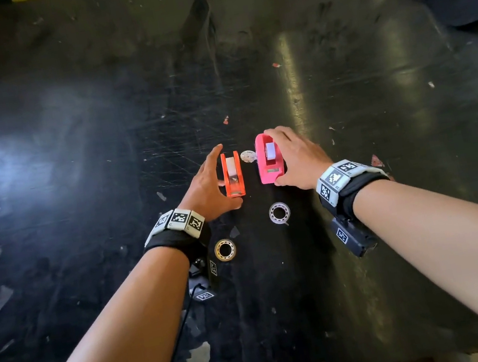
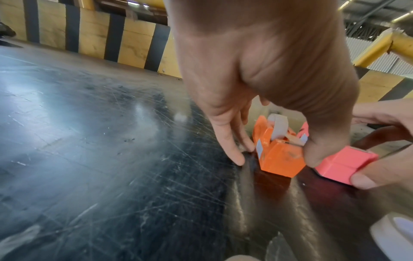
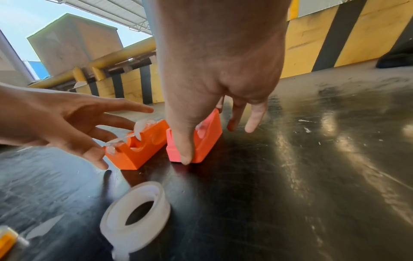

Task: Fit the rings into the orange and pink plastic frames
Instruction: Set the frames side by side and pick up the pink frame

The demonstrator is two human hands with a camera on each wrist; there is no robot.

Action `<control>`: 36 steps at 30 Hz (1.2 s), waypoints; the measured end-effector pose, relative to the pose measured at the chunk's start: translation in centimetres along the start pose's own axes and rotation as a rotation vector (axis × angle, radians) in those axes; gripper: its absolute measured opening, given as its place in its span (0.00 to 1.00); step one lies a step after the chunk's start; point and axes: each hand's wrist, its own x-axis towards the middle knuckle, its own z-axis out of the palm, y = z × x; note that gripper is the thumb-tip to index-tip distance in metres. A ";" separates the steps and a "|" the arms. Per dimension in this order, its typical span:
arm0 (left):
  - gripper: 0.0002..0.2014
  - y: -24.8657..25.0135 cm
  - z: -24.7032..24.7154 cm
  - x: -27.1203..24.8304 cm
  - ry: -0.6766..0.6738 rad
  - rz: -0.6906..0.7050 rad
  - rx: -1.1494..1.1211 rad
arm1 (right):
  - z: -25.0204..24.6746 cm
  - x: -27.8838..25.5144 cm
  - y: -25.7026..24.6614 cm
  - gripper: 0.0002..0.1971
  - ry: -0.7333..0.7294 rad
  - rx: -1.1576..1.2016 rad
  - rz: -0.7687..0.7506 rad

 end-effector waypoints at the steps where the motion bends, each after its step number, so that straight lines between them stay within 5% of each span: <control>1: 0.62 0.1 -0.1 -0.3 0.015 0.012 -0.006 | -0.2 -0.1 -0.1 0.58 0.010 0.028 0.003; 4: 0.57 1.2 -0.8 -2.0 0.104 0.072 -0.043 | -0.8 -1.3 -0.3 0.58 0.024 0.138 -0.005; 8: 0.28 4.1 -1.4 -4.4 0.294 0.244 -0.023 | -1.4 -4.9 -1.1 0.58 0.056 0.190 -0.105; 10: 0.23 5.9 -1.3 -5.3 0.290 0.295 0.013 | -1.6 -6.7 -1.8 0.57 0.067 0.200 -0.144; 15: 0.27 8.3 -0.8 -7.1 0.161 0.316 0.138 | -2.2 -10.2 -3.5 0.58 0.077 0.216 -0.196; 23: 0.22 8.5 -1.1 -9.4 0.168 0.353 0.193 | -3.0 -12.6 -5.2 0.59 0.077 0.193 -0.195; 36: 0.19 7.7 -2.7 -10.2 0.198 0.317 -0.070 | -4.4 -9.5 -3.9 0.59 0.002 0.119 -0.066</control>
